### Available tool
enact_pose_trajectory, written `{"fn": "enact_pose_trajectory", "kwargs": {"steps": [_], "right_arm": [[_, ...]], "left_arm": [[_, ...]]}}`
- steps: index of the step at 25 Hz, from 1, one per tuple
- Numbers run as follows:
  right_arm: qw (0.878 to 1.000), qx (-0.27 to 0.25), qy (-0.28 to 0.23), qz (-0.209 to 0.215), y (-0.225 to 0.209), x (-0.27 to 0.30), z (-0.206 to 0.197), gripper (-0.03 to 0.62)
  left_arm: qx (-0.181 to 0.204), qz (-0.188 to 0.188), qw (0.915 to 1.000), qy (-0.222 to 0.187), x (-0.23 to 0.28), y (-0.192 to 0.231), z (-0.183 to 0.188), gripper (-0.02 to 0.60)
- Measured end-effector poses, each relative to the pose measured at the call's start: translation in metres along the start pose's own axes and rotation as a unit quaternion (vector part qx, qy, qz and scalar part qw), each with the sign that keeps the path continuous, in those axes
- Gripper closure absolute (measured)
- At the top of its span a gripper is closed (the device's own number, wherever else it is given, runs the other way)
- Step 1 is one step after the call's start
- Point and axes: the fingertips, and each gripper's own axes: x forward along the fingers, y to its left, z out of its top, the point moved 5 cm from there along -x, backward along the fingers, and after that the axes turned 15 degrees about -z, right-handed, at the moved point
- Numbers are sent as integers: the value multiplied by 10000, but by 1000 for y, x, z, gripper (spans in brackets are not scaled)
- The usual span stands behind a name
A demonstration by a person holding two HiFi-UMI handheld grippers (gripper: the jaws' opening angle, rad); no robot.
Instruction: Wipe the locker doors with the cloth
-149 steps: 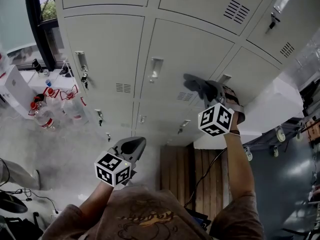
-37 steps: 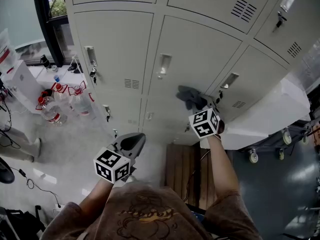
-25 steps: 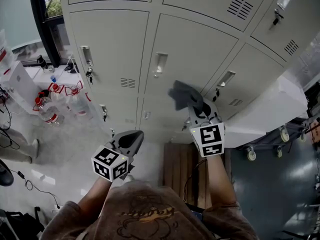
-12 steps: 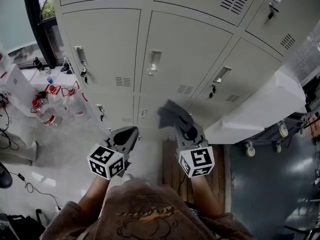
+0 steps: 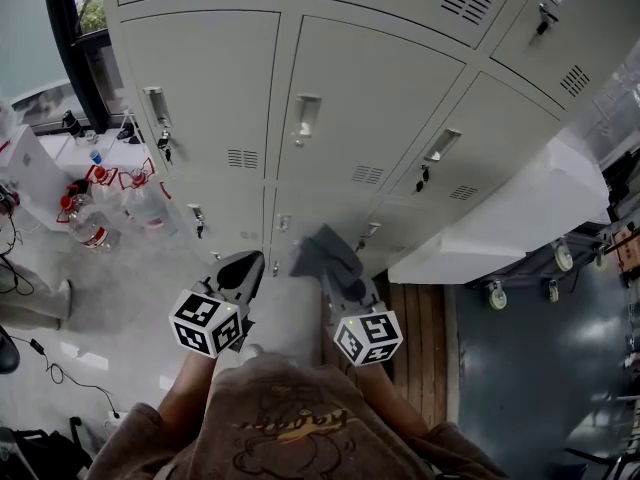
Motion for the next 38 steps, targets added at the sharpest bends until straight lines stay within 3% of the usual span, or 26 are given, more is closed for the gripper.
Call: {"fn": "enact_pose_trajectory", "kwargs": {"steps": [18, 38], "right_arm": [[10000, 44, -2, -38, 14, -1, -11, 559], [9994, 208, 134, 248, 32, 1, -14, 559]], "left_arm": [[46, 242, 9997, 51, -20, 9, -10, 578], [-104, 272, 9996, 2, -26, 11, -10, 578]]}}
